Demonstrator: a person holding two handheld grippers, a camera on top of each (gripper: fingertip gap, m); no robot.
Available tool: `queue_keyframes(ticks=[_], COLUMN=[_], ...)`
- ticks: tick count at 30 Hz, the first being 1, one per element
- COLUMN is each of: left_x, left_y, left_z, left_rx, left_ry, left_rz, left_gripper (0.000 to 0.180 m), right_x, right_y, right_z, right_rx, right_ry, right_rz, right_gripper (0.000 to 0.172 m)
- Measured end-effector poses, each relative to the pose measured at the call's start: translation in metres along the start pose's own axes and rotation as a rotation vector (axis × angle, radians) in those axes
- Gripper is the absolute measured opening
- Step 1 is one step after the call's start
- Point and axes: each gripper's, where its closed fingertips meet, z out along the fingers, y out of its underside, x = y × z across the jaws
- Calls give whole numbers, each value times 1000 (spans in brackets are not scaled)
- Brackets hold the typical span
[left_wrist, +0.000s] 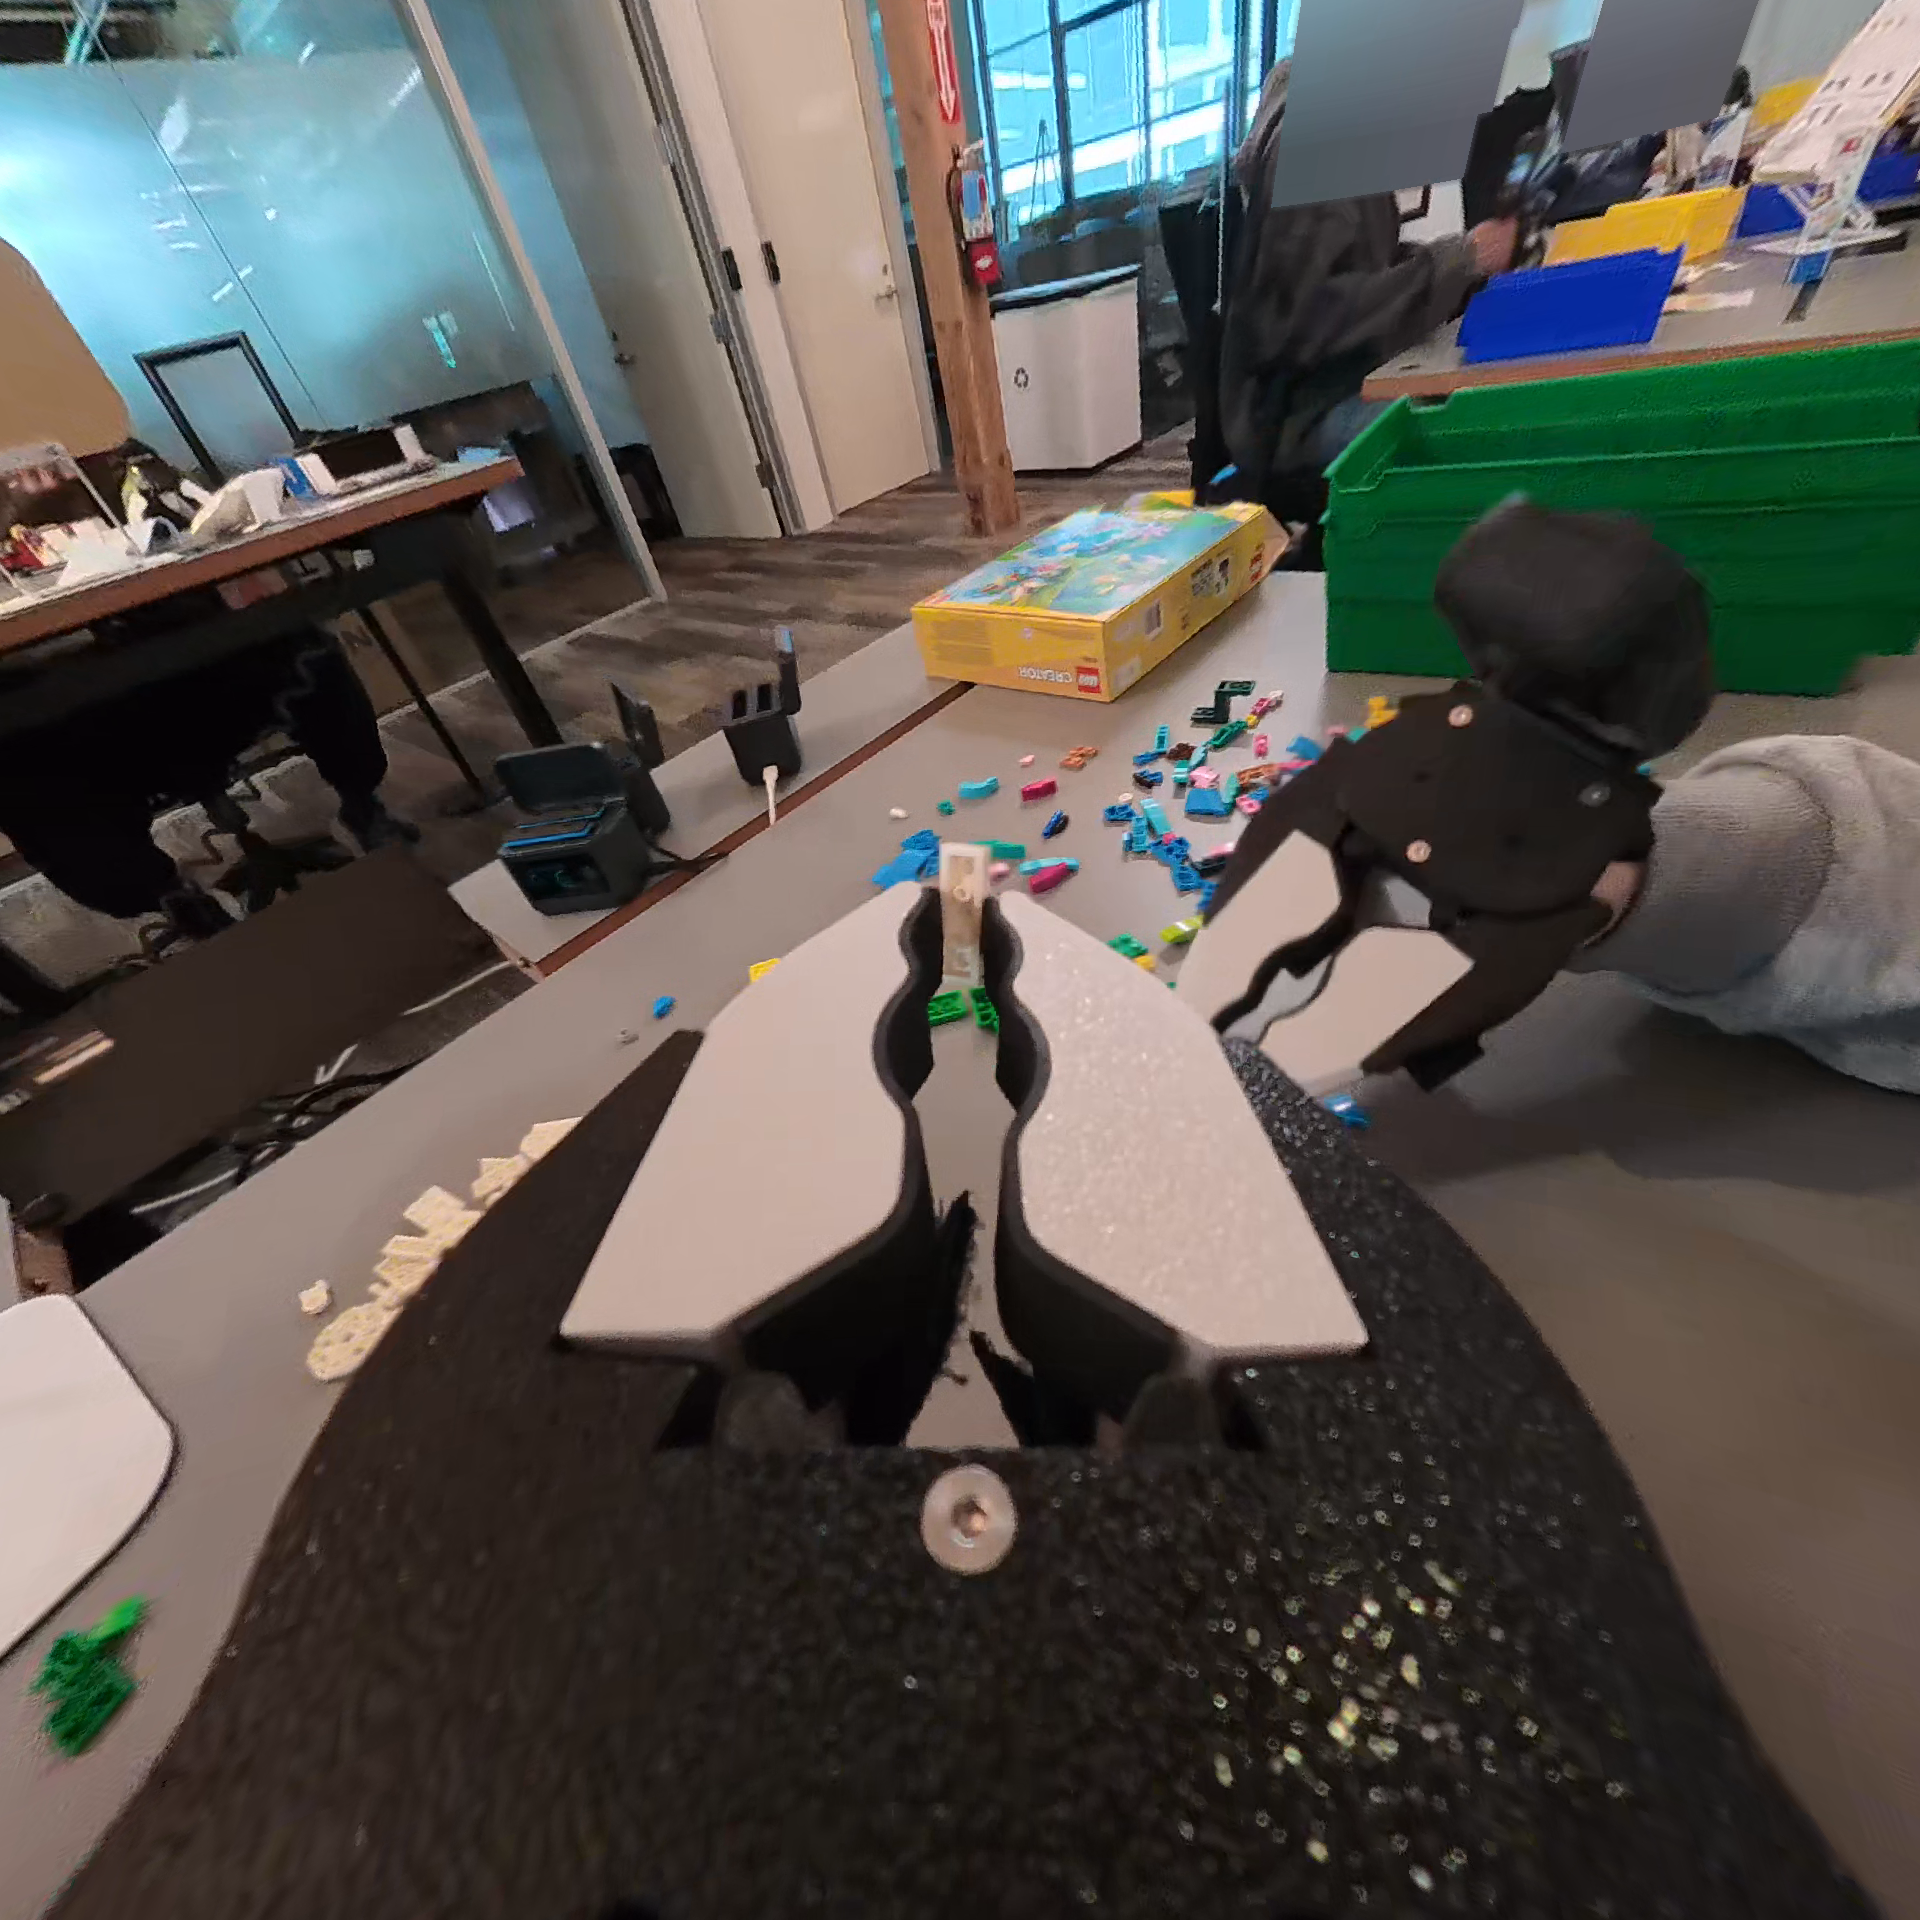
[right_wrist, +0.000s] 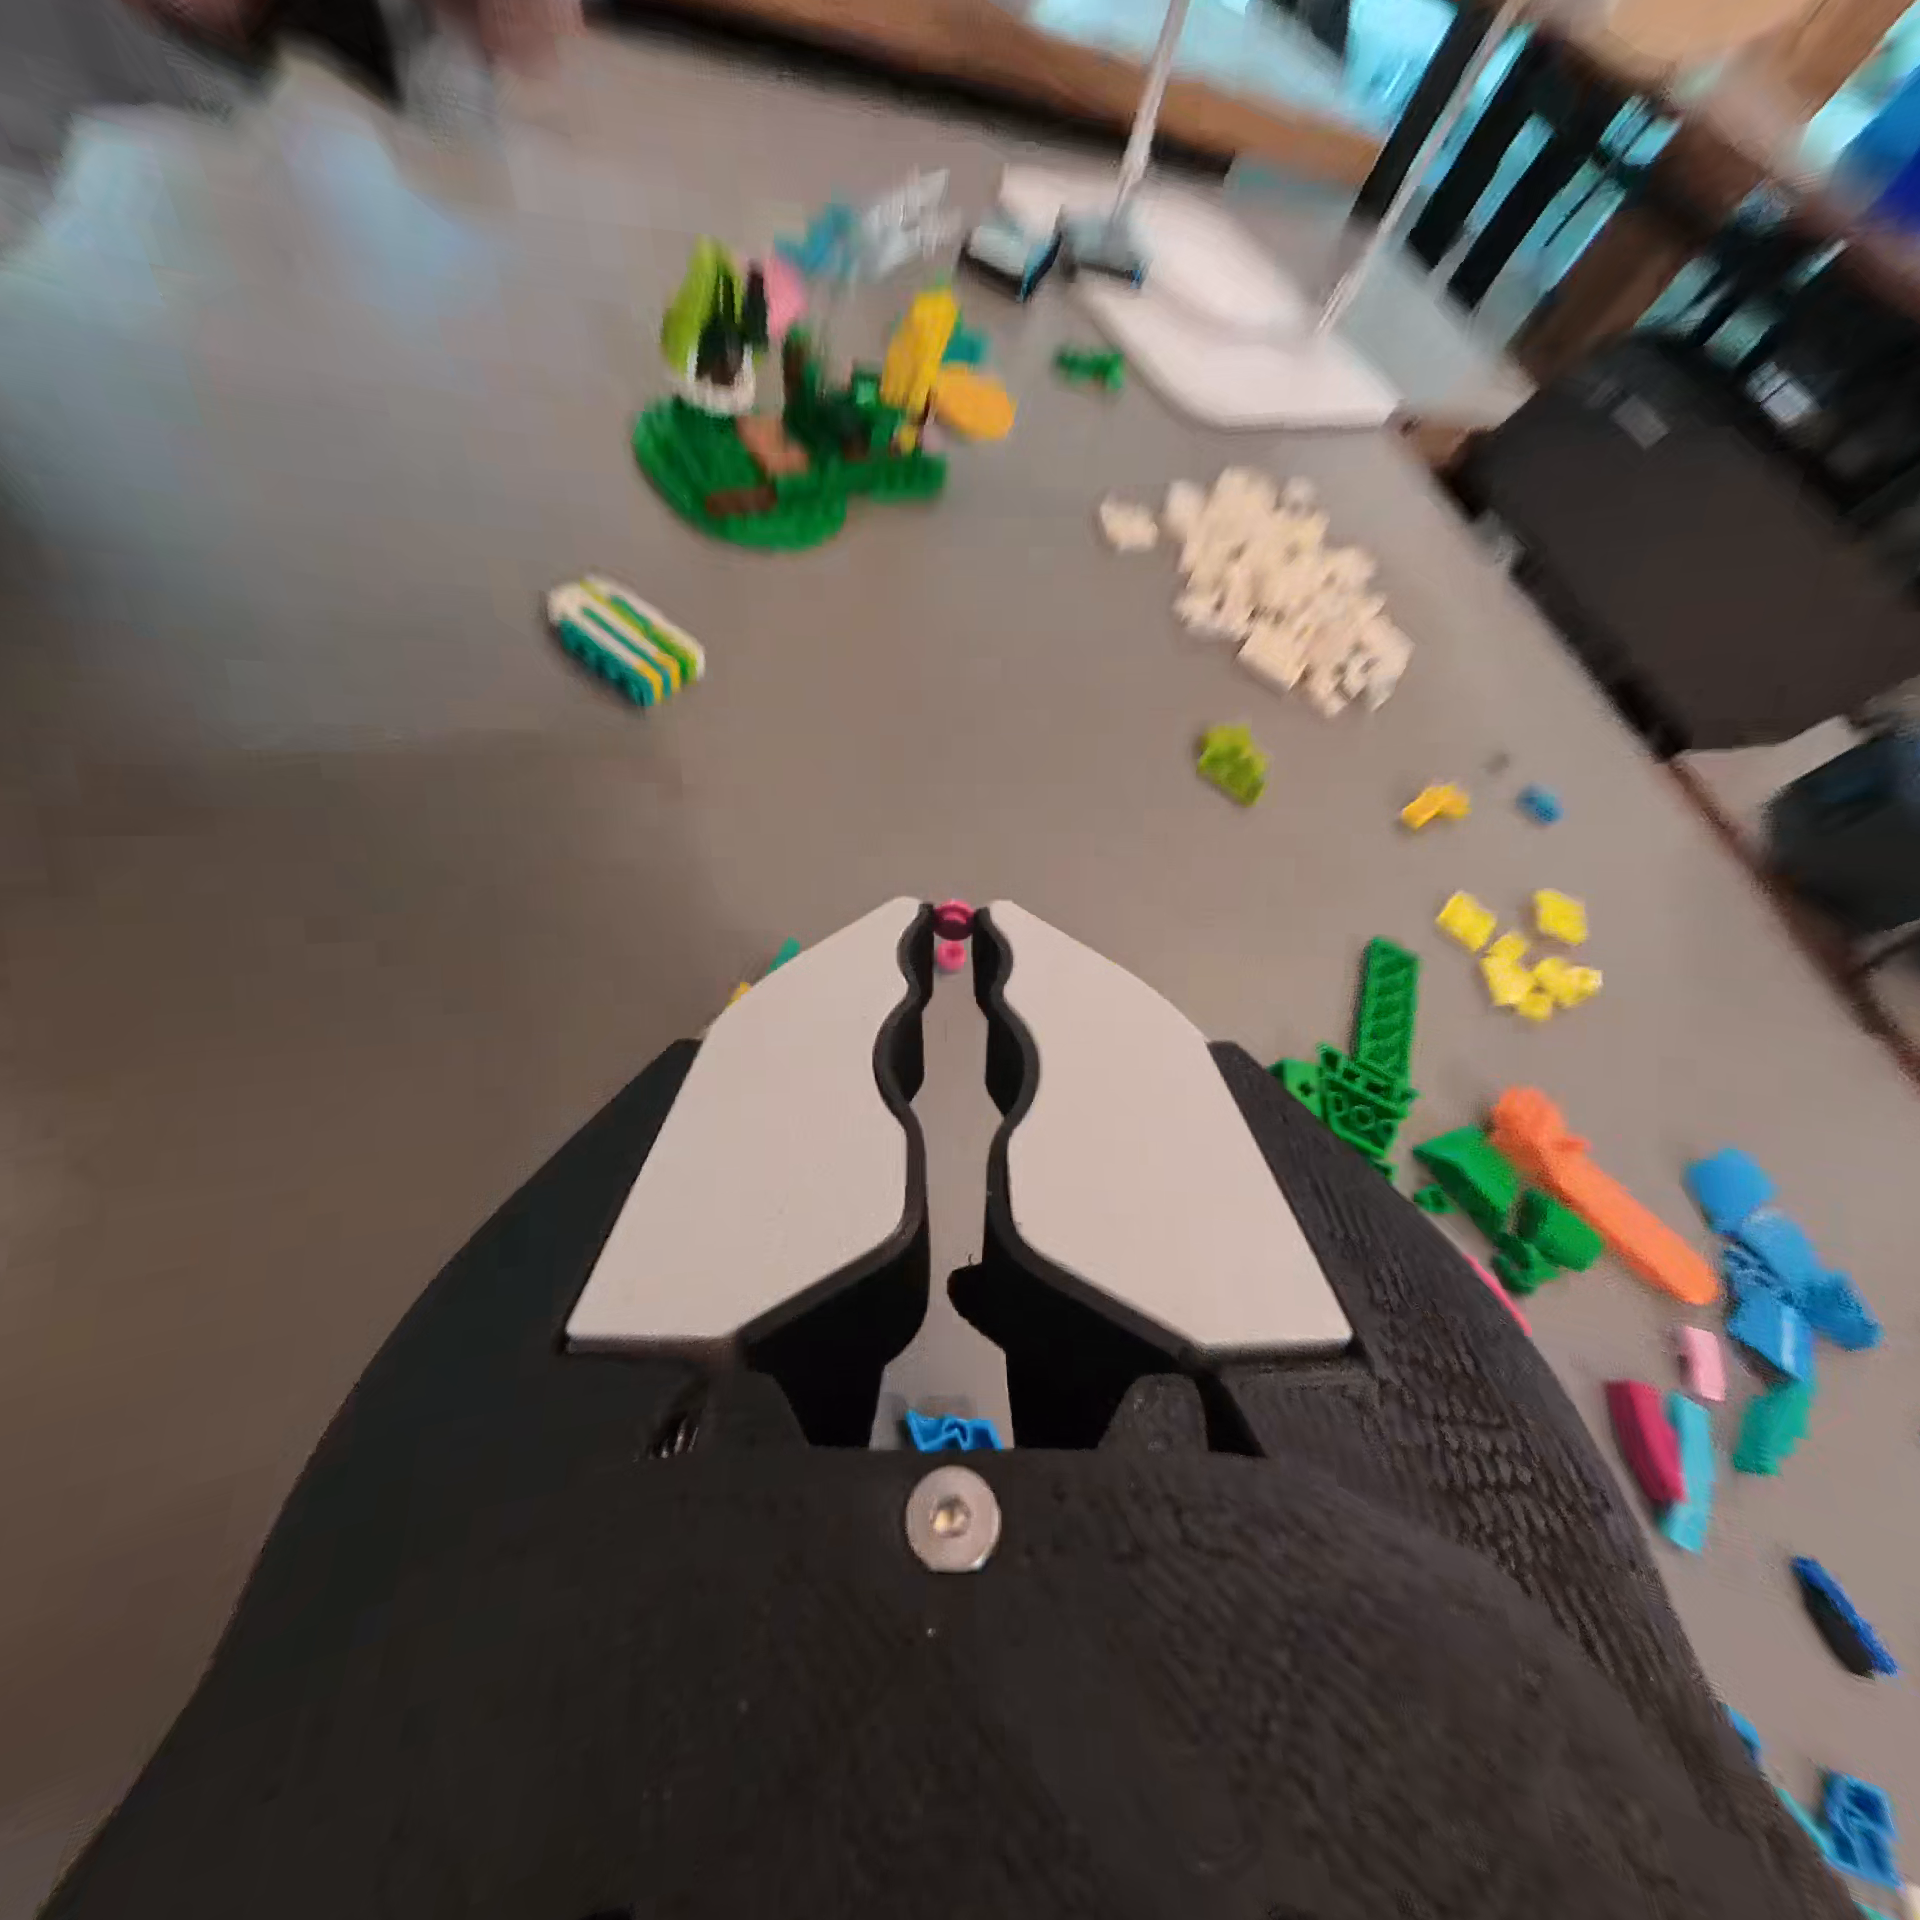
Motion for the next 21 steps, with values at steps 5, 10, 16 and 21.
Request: queue_keyframes(ticks=[5, 10, 16, 21], left_x=[-41, -76, -120, -145], left_y=[5, 16, 59, 120], left_z=[11, 23, 47, 60], left_rx=[-136, -296, -525, -812], left_ry=[-47, -41, 0, 71], left_rz=[11, 17, -73, -252], left_gripper=[8, 8, 8, 8], right_x=[-3, -7, -11, -10], right_y=[25, 31, 29, 27], right_z=[31, 41, 37, 37], right_rx=[-174, -187, -149, -145], right_ry=[-62, -68, -79, -63], right_rz=[-54, -80, -84, -106], right_gripper=[6, 21, 19, 23])
